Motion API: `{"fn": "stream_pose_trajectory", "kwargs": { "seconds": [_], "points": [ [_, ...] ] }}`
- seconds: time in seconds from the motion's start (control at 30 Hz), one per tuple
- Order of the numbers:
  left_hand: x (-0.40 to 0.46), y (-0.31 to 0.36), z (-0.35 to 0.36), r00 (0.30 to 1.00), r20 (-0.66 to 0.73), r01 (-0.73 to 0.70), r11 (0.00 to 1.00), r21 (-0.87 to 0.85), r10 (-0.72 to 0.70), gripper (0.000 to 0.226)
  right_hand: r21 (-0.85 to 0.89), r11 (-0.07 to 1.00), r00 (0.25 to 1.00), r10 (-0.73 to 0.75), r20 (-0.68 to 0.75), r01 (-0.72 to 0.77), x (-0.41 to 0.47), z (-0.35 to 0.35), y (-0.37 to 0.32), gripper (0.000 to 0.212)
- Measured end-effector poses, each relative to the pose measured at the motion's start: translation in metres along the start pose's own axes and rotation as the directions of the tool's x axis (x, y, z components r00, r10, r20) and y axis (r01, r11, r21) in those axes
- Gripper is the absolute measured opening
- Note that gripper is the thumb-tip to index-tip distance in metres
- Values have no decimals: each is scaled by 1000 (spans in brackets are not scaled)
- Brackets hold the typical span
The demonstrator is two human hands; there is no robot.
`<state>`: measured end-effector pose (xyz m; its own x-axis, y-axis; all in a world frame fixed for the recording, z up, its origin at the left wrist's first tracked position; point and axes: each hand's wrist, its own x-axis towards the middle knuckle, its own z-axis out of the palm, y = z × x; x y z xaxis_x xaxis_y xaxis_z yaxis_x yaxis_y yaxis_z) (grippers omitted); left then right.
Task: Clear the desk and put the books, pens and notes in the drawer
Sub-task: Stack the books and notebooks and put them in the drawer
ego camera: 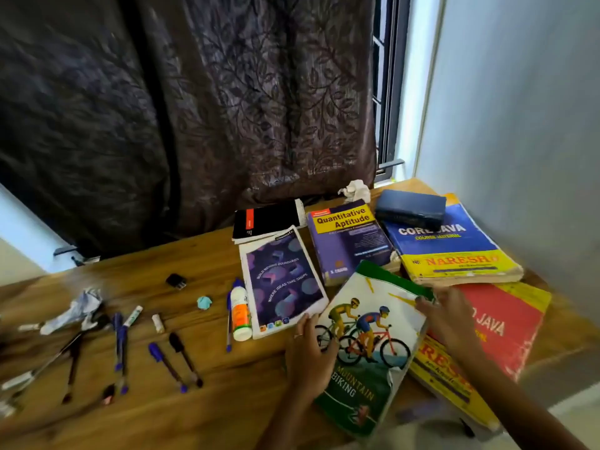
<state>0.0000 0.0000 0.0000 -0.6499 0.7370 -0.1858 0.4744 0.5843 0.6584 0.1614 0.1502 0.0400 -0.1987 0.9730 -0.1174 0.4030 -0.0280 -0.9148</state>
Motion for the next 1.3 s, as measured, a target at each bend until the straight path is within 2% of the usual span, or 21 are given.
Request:
{"fn": "stream_pose_trajectory", "kwargs": {
  "seconds": [0.07, 0.1, 0.2, 0.33, 0.5, 0.67, 0.77, 0.83, 0.9, 0.97, 1.07, 1.1, 1.23, 1.3],
  "points": [
    [2, -2, 0, 1000, -12, 7, 1000, -3, -7, 65, 117, 986, 991, 127, -34, -122, -11, 4, 3, 24],
    [1, -3, 1, 1000, -11, 15, 1000, 17, -14, 63, 197, 964, 984, 181, 0, -177, -17, 5, 4, 23],
    [0, -2, -2, 999, 18, 33, 998, 54, -34, 63, 276, 917, 957, 274, 94, -289, -30, 12, 2, 28],
    [3, 0, -9, 999, 8, 43, 999, 32, -43, 54, 350, 887, 953, 277, 123, -303, -32, 18, -6, 29],
    [-5, -13, -15, 990, 22, 138, 974, -182, -136, 41, 365, 874, 946, 276, 172, -321, -36, 31, -7, 30],
    [-23, -40, -29, 958, -69, 227, 884, -409, -278, 33, 425, 854, 944, 200, 264, -300, -49, 50, -26, 40],
    [-32, -54, -35, 931, -147, 244, 871, -426, -333, 37, 447, 843, 927, 147, 345, -300, -49, 71, -46, 46],
    [-34, -57, -37, 926, -171, 245, 880, -407, -337, 48, 423, 847, 902, 140, 409, -323, -47, 83, -56, 42],
    [-36, -54, -37, 927, -142, 282, 895, -346, -347, 61, 272, 918, 867, 132, 480, -290, -48, 95, -61, 33],
    [-40, -47, -36, 942, -100, 292, 932, -216, -319, 71, 130, 965, 844, 129, 520, -228, -49, 102, -58, 35],
    [-49, -36, -34, 964, -58, 247, 953, -175, -261, 116, 69, 984, 844, 104, 526, -165, -52, 99, -55, 26],
    [-49, -35, -32, 966, -75, 233, 957, -175, -249, 123, 60, 989, 855, 87, 511, -136, -54, 93, -56, 24],
    [-47, -30, -22, 980, -167, 97, 990, -99, -112, 99, 71, 997, 932, -26, 360, 1, -56, 67, -42, 18],
    [-42, -24, -16, 982, -188, -4, 998, -56, -6, 90, -105, 985, 958, -104, 267, 136, -56, 50, -28, 27]
  ]
}}
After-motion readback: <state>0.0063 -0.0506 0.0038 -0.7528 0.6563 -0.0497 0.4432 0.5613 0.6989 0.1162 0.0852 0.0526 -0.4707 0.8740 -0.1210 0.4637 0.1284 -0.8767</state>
